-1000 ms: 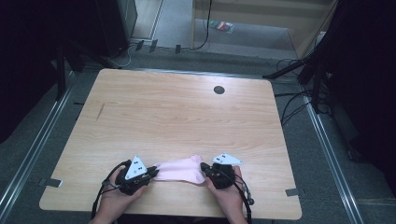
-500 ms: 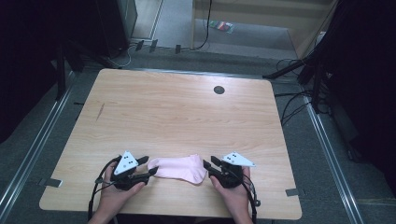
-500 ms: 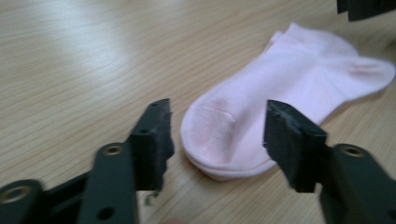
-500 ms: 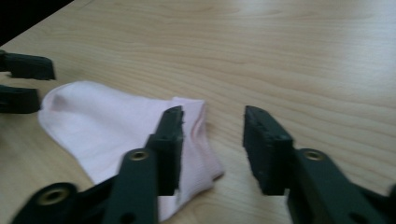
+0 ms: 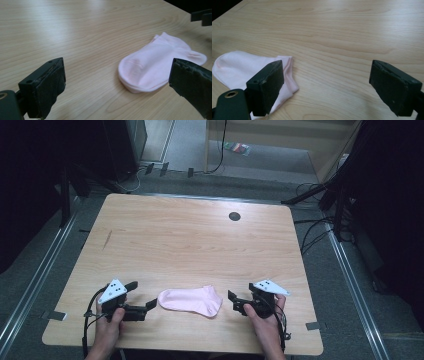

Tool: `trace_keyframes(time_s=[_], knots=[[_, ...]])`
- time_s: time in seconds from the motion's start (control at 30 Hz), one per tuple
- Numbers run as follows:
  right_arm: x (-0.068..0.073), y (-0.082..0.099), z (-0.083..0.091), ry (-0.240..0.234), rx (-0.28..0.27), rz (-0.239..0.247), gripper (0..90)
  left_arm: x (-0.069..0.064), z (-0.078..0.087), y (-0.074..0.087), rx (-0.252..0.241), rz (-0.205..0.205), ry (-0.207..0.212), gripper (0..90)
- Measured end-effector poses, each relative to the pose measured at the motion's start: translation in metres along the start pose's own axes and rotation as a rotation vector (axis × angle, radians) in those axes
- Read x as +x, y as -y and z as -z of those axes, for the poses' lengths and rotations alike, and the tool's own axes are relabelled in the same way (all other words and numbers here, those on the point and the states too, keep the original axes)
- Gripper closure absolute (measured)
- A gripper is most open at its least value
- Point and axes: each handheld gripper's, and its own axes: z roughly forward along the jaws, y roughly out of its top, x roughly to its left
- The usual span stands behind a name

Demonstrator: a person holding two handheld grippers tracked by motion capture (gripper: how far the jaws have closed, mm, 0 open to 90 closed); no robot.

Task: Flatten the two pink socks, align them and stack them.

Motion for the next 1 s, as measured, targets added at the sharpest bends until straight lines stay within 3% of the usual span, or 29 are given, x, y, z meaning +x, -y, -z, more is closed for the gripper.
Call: trace_keyframes(time_s=[0.5, 0.7, 1.0], knots=[[-0.058, 0.011, 0.031, 0.097, -0.023, -0.051, 12.7, 0.038, 0.029, 0.007, -0.017, 0.062, -0.132, 1.4], [-0.075, 0.015, 0.042, 0.123, -0.029, -0.078, 12.8, 0.053, 0.041, 0.011, -0.03, 0.095, -0.17, 1.4], [-0.095, 0.023, 0.055, 0.155, -0.037, -0.097, 12.7, 0.067, 0.057, 0.017, -0.034, 0.109, -0.227, 1.4]])
